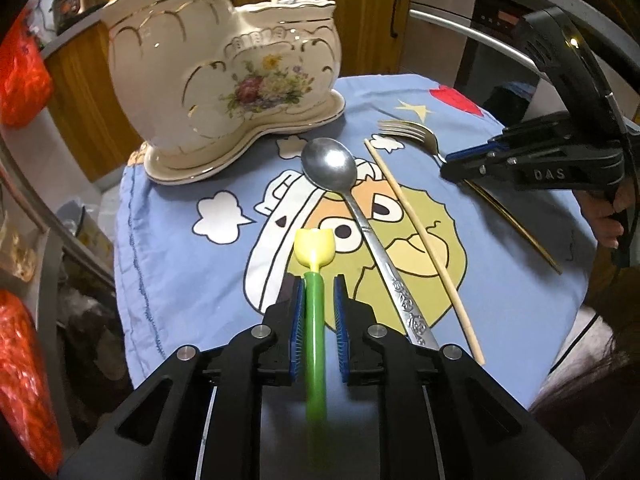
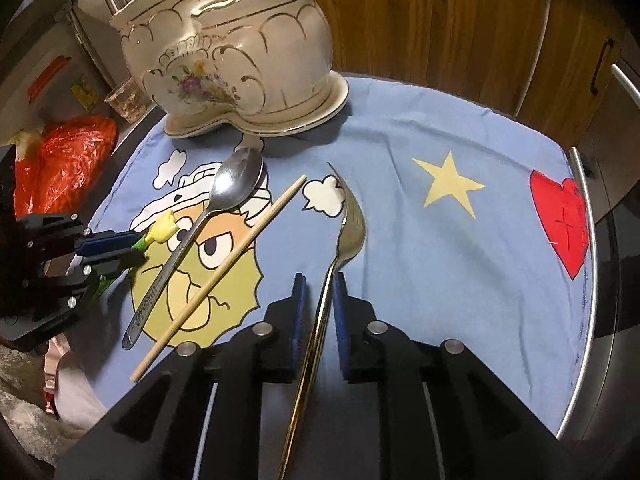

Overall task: Organize utensils
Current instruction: 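Lift the green utensil and gold fork and carry them over the holder cups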

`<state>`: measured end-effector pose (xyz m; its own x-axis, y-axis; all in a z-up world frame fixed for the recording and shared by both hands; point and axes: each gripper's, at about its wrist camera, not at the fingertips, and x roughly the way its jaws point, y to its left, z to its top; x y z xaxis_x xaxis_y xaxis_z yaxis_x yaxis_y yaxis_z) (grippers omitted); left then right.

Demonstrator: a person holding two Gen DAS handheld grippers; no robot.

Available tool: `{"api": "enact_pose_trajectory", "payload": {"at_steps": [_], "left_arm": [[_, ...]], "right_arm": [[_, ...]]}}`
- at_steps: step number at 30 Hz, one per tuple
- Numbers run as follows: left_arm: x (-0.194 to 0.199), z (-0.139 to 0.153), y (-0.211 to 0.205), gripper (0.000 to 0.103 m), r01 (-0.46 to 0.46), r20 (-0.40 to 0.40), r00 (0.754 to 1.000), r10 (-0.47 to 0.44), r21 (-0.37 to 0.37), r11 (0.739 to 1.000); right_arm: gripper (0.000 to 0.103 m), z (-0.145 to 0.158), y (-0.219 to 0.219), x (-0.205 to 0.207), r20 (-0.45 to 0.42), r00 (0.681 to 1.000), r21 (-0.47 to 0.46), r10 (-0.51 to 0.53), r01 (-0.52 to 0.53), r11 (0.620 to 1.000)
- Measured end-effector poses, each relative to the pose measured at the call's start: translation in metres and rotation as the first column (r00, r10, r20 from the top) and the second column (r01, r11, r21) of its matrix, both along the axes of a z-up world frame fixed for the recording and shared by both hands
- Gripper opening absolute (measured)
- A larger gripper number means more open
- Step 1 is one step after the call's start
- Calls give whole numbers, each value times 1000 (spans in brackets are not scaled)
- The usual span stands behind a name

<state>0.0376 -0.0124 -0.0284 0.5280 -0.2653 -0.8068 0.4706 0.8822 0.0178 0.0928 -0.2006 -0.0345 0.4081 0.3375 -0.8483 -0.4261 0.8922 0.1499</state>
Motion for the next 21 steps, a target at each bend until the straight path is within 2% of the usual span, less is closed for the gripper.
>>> {"api": "enact_pose_trajectory", "payload": {"at_steps": [2, 4, 7, 11, 17, 21], "left_arm": [[-1, -1, -2, 10, -1, 28, 1000, 0, 21, 1000], [-1, -1, -1, 10, -2, 37, 999, 1, 4, 1000], [0, 2, 7, 10, -6, 45, 999, 8, -60, 998], [-5, 22, 23, 10, 13, 104, 995, 6, -181, 983], [-9, 66, 37, 10, 41, 262, 964, 33, -271, 962], [2, 94, 42, 10, 42, 345, 936, 74, -316, 948]], "right_arm": [[7, 0, -2, -1, 2, 1000, 20, -10, 9, 1000], [6, -2, -5, -3, -2, 1000, 54, -16, 16, 998], [5, 1, -13, -9, 19, 1000, 104, -20, 17, 994], [5, 16, -22, -16, 78, 997, 191, -27, 11, 982], [5, 49, -26, -17, 205, 977, 291, -58, -4, 957], [5, 78, -19, -14, 337, 939, 315, -75, -38, 948]]}}
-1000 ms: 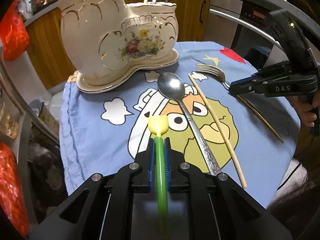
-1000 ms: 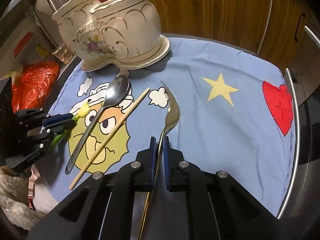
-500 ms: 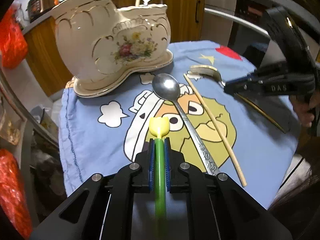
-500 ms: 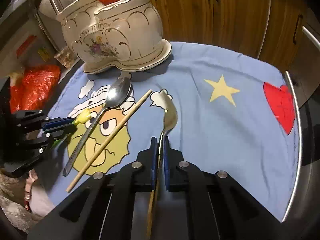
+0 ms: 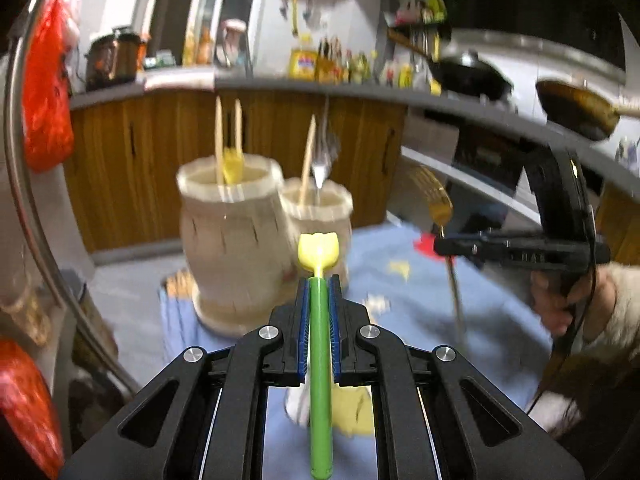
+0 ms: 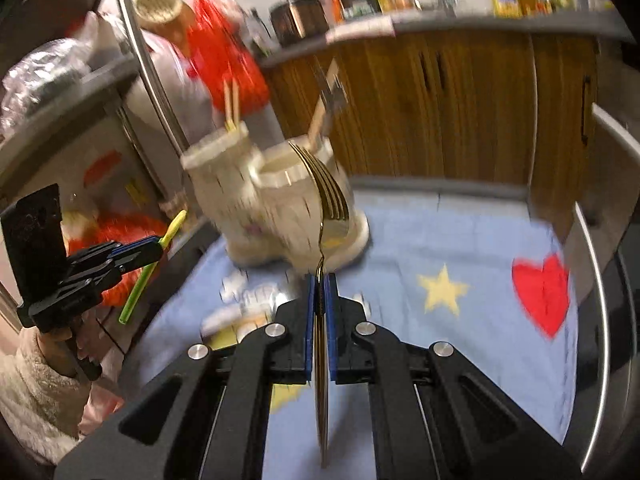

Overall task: Organize utensils
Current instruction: 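Lift the green utensil and gold fork and carry them over the holder cups, then lower both utensils into the holder cups and open both tools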

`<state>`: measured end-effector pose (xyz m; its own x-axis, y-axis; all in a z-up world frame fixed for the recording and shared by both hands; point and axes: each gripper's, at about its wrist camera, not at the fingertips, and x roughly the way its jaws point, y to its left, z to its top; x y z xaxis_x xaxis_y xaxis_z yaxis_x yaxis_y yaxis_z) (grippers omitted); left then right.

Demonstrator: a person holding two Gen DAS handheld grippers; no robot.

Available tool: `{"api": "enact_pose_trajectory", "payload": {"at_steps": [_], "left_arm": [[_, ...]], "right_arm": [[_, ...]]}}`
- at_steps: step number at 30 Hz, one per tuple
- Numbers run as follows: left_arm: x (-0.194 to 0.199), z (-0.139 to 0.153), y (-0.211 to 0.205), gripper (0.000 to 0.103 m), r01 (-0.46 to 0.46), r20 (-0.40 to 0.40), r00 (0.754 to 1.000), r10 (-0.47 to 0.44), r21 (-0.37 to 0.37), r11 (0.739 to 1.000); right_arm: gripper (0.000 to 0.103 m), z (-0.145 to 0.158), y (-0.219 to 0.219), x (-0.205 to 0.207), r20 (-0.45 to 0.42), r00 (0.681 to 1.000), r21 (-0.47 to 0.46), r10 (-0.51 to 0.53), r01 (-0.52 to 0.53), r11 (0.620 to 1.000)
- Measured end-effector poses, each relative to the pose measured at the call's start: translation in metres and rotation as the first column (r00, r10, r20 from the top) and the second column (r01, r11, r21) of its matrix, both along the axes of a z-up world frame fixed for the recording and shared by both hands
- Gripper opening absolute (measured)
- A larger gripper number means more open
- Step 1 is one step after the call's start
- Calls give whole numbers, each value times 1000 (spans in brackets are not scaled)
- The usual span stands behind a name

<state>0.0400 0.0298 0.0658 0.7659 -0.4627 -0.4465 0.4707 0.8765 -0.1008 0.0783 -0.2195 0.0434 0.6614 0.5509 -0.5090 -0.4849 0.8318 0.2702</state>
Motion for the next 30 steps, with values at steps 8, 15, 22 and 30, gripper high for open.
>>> {"api": "enact_pose_trajectory", "payload": {"at_steps": [8, 15, 22, 30], "left_arm": [[23, 49, 12, 10, -74, 191, 977, 90, -89, 993], [56, 77, 16, 10, -102, 277, 948, 156, -202, 974], [89, 72, 12, 10, -131, 292, 936, 199, -237, 963], [107, 50, 7, 10, -199, 280, 926, 252, -206, 958]], "right_arm": [[5, 43, 16, 17, 196, 980, 33, -41, 35, 999], [5, 78, 24, 22, 266, 963, 19, -42, 39, 999], [5, 103, 33, 32, 318, 947, 32, -45, 37, 999], [5, 101, 38, 51, 325, 942, 45, -84, 73, 996]]}}
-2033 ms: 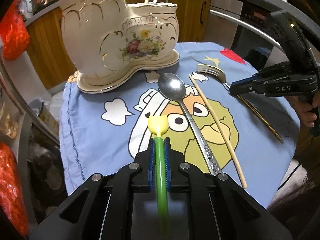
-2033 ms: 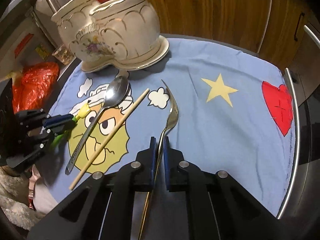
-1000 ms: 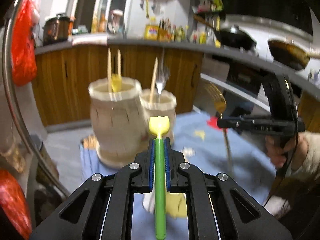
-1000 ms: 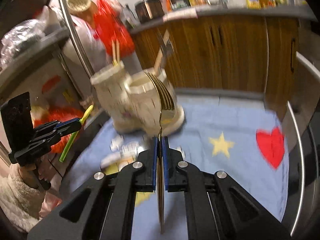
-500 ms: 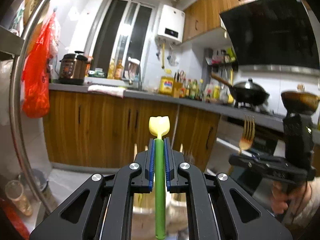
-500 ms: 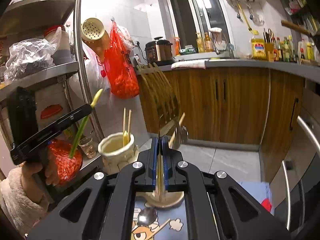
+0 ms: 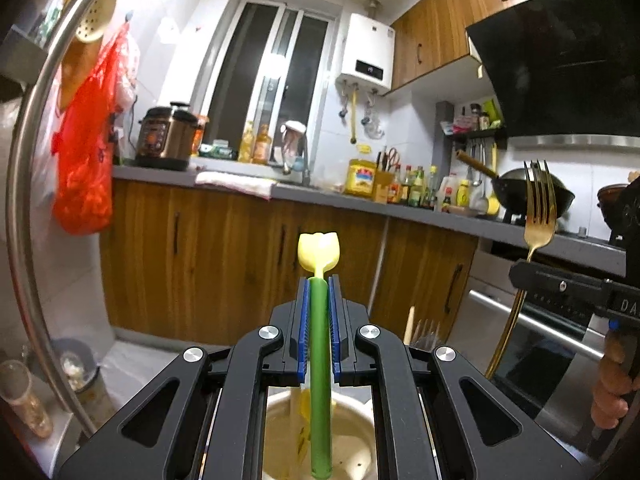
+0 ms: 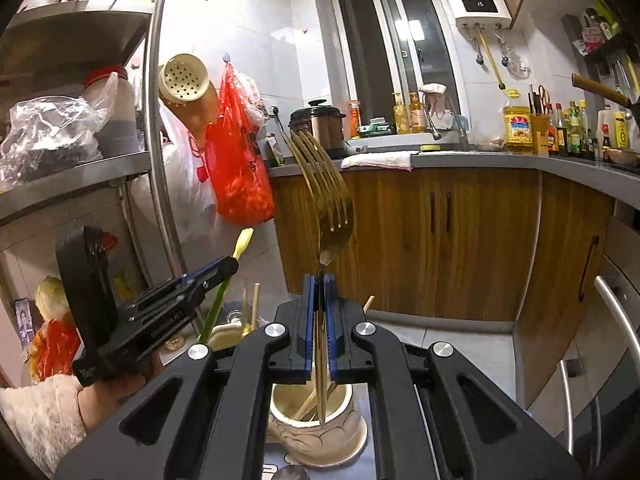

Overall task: Organize utensils
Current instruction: 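Lower both utensils into the holder cups and open both tools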

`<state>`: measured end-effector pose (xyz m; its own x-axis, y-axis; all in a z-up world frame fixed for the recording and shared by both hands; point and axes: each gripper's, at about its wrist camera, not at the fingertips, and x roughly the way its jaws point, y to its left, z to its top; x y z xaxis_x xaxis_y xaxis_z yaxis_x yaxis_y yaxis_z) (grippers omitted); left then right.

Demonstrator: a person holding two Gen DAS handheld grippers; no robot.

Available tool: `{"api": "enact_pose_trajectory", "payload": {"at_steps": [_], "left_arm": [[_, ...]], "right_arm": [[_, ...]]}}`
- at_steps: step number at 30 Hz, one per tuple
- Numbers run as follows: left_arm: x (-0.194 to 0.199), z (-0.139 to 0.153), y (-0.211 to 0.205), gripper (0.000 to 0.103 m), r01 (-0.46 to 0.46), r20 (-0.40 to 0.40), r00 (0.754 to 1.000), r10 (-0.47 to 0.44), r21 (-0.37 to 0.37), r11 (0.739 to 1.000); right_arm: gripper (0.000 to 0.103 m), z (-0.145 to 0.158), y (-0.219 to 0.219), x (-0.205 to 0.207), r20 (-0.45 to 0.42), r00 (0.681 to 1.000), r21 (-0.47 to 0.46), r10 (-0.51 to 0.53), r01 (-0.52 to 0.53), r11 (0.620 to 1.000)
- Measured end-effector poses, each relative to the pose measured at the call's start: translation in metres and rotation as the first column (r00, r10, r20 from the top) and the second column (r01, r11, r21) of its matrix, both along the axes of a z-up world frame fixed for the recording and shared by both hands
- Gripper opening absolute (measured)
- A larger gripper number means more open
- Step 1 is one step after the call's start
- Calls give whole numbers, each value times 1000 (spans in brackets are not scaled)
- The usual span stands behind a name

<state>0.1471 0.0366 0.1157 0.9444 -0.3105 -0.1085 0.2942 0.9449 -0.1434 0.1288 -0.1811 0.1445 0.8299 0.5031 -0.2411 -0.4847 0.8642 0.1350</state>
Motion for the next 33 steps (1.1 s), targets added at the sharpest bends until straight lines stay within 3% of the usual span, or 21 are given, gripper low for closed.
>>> {"api": "enact_pose_trajectory", "payload": {"at_steps": [11, 25, 33], "left_arm": [[4, -15, 4, 10, -14, -25, 1000, 14, 10, 1000], [-24, -17, 18, 10, -13, 9, 1000, 12, 17, 1000], [-21, -28, 35, 10, -11, -80, 997, 10, -16, 1000]], "right_arm": [[5, 11, -4, -4, 49, 999, 12, -15, 14, 1000], [5, -51, 5, 34, -160, 987, -3, -5, 5, 1000], [5, -68, 1, 43, -220, 975, 23, -5, 10, 1000]]}}
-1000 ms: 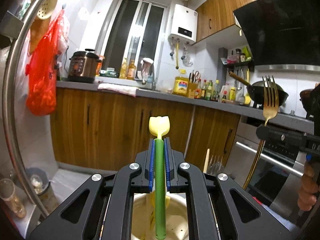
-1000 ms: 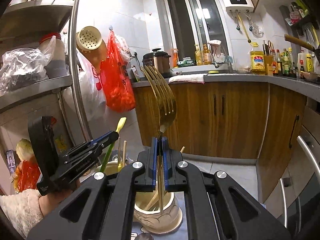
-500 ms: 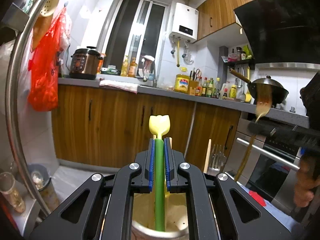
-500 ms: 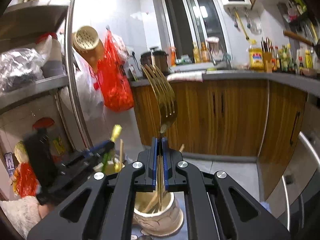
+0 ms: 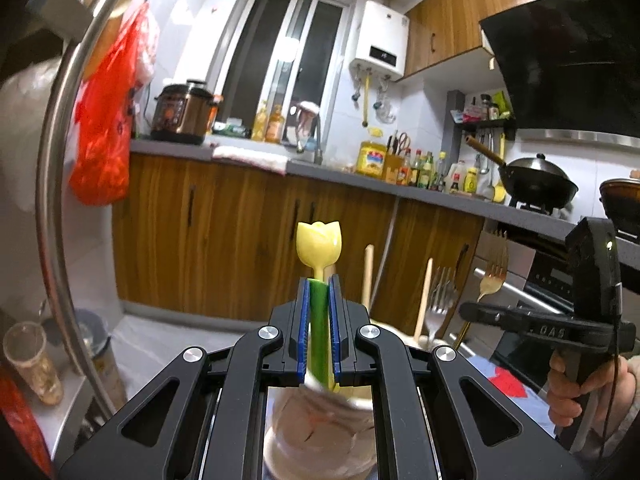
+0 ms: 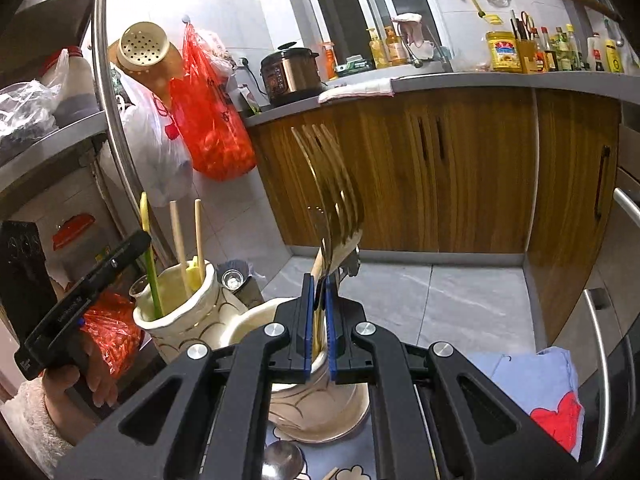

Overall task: Organize utensils
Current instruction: 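Lower both utensils into the holder cups and open both tools, then grasp a silver spoon with the left tool while the right tool grasps a wooden chopstick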

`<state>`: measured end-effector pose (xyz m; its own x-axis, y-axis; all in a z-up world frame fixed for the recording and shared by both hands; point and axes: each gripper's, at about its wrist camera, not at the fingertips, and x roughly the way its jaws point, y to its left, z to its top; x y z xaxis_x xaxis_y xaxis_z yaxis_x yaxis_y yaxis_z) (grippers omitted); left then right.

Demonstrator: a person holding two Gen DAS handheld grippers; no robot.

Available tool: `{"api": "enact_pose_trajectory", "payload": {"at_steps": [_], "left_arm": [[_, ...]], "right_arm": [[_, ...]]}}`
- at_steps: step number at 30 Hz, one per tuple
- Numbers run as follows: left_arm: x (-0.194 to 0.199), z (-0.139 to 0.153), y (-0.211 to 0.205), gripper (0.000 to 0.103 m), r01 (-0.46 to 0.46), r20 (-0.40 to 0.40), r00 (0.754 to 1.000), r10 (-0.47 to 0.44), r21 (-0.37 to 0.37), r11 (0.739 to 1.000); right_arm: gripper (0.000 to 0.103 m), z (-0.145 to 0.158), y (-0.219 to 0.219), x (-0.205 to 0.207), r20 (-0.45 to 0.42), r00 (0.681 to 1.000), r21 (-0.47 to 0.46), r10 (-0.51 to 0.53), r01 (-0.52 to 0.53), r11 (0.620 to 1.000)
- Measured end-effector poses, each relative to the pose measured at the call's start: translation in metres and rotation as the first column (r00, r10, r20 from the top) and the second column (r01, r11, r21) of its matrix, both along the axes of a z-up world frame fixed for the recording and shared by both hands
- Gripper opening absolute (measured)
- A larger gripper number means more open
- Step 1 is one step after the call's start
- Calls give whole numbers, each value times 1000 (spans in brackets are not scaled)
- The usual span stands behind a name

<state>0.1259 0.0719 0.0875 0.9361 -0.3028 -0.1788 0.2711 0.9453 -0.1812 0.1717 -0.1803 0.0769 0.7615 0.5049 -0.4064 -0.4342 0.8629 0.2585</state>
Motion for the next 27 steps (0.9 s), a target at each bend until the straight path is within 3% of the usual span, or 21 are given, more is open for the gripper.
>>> {"api": "enact_pose_trajectory", "payload": {"at_steps": [16, 20, 23, 27], "left_arm": [[-1, -9, 3, 19, 13, -34, 999, -12, 17, 1000], [-6, -9, 2, 34, 9, -30, 1000, -9, 24, 1000], [-12, -9, 0, 46, 11, -24, 1000, -10, 43, 999], [-21, -9, -4, 64, 1, -36, 999, 2, 74, 997]], "right_arm": [[7, -5, -1, 8, -32, 999, 16, -16, 16, 1000], [9, -4, -1, 7, -36, 999, 15, -16, 17, 1000], [27, -3, -6, 5, -34, 999, 26, -20, 21, 999], [37, -2, -11, -6, -39, 999, 28, -19, 20, 999]]}}
